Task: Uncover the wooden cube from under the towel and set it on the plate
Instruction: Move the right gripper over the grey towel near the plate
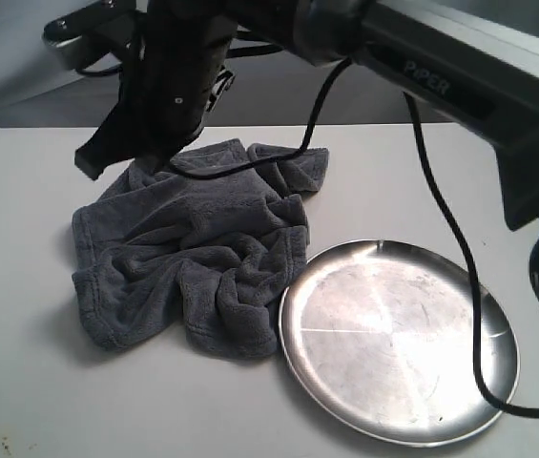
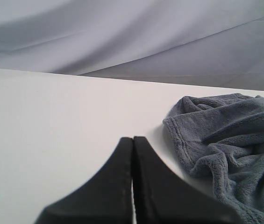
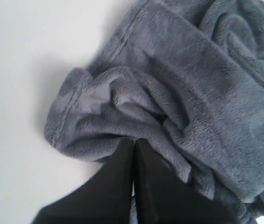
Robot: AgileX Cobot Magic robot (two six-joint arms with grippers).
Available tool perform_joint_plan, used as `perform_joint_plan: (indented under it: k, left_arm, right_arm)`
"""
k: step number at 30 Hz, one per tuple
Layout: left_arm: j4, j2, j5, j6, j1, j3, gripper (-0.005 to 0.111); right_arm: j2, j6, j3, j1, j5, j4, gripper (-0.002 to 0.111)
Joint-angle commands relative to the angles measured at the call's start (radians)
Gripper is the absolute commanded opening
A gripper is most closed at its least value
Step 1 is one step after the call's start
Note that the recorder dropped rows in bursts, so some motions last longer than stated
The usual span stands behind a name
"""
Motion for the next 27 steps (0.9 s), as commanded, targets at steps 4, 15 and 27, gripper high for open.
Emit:
perform_joint_plan:
  k: [4, 15, 27]
  left_arm:
    - [-0.004, -0.003, -0.010, 0.001, 0.000, 0.004, 0.000]
    - [-0.004, -0.003, -0.010, 0.001, 0.000, 0.004, 0.000]
    - [-0.004, -0.003, -0.010, 0.001, 0.000, 0.004, 0.000]
  right_arm:
    - [0.005, 0.118, -0.038, -0.152, -0.017, -0.034, 0.000]
    - [-0.011, 0.067, 0.064, -0.359, 0.009, -0.127, 0.000]
    - [-0.176, -0.063, 0.502, -0.312, 0.009, -0.083, 0.000]
